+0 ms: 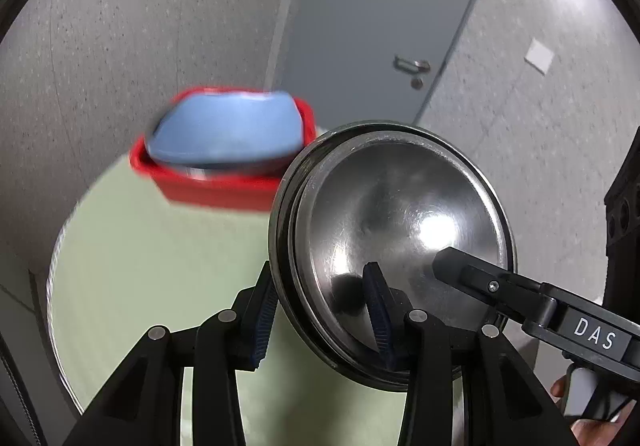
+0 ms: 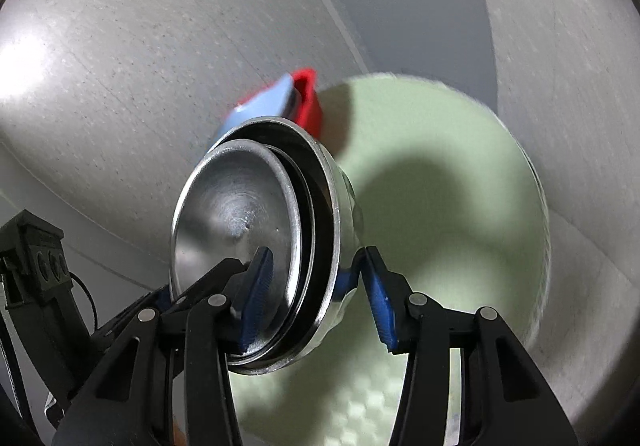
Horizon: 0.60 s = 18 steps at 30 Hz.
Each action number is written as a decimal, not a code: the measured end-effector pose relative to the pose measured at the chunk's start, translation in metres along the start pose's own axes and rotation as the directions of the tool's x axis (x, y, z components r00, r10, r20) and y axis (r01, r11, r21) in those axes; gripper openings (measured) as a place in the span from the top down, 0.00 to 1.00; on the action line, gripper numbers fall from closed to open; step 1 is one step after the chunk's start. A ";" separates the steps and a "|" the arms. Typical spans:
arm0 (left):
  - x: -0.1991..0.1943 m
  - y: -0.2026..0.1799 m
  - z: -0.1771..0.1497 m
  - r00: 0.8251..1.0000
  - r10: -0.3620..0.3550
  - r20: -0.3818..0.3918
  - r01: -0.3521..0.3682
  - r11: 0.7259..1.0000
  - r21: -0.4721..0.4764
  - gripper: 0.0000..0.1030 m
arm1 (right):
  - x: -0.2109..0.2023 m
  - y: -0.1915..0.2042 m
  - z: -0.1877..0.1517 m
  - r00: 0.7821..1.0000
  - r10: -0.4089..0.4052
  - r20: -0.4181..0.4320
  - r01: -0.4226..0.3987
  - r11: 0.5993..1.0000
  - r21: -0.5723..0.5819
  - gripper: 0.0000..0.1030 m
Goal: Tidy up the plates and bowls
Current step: 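Carry the bowl stack over the red basin and lower it onto the plate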
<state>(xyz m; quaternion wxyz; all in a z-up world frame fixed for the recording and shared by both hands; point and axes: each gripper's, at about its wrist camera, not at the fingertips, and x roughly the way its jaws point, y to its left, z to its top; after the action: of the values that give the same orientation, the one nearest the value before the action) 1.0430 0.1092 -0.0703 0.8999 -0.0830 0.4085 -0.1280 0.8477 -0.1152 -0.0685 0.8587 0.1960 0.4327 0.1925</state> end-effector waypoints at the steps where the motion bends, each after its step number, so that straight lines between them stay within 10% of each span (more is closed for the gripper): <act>1: 0.000 0.006 0.010 1.000 -0.001 0.010 0.001 1.000 -0.003 0.63 | 0.004 0.007 0.009 1.000 0.002 0.005 -0.002 1.000 -0.010 0.55; 18: 0.075 0.120 0.147 0.999 0.050 0.006 -0.050 0.997 -0.063 0.65 | 0.136 0.102 0.131 0.999 -0.018 -0.044 0.013 0.995 -0.101 0.55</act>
<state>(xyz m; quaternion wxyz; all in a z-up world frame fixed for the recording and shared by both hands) 1.2210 0.2076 -0.0585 0.9013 -0.1014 0.4108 -0.0922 1.0136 0.0172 -0.0360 0.8590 0.1446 0.4431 0.2117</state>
